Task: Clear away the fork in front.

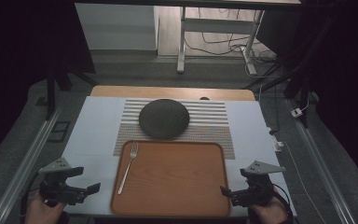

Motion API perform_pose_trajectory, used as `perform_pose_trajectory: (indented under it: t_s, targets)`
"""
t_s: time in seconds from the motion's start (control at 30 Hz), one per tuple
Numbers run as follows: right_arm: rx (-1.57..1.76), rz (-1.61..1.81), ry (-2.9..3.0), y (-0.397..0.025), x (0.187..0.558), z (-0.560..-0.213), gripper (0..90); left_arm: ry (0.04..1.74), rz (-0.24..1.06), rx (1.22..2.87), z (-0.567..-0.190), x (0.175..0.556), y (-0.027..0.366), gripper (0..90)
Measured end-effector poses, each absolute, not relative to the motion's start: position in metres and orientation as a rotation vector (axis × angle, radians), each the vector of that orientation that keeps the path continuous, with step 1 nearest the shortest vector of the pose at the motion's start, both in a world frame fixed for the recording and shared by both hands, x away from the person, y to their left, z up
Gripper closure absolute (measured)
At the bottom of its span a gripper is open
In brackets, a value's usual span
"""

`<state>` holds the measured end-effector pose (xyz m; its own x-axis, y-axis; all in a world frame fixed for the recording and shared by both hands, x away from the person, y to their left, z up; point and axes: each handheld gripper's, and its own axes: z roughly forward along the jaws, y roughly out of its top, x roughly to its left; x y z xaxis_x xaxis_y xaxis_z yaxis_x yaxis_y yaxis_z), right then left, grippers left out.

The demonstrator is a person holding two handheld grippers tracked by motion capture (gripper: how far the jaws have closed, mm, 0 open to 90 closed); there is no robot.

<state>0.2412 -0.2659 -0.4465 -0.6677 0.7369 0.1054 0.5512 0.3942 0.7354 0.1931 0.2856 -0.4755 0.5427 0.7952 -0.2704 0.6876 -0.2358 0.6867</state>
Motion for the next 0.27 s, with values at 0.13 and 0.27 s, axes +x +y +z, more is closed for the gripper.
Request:
perform_pose_trajectory:
  t_s: [0.13,0.27]
  targets:
    - [1.139,1.133,2.417,-0.2651,0.2414,-0.4465,0.6,1.218,0.167,1.987,-0.4776,0.1909,0.2888,0.3]
    - [1.133,1.115,2.424,-0.2649,0.2417,-0.4469,0.6,1.231,0.147,1.986,-0.4781,0.1934,0.2885,0.3]
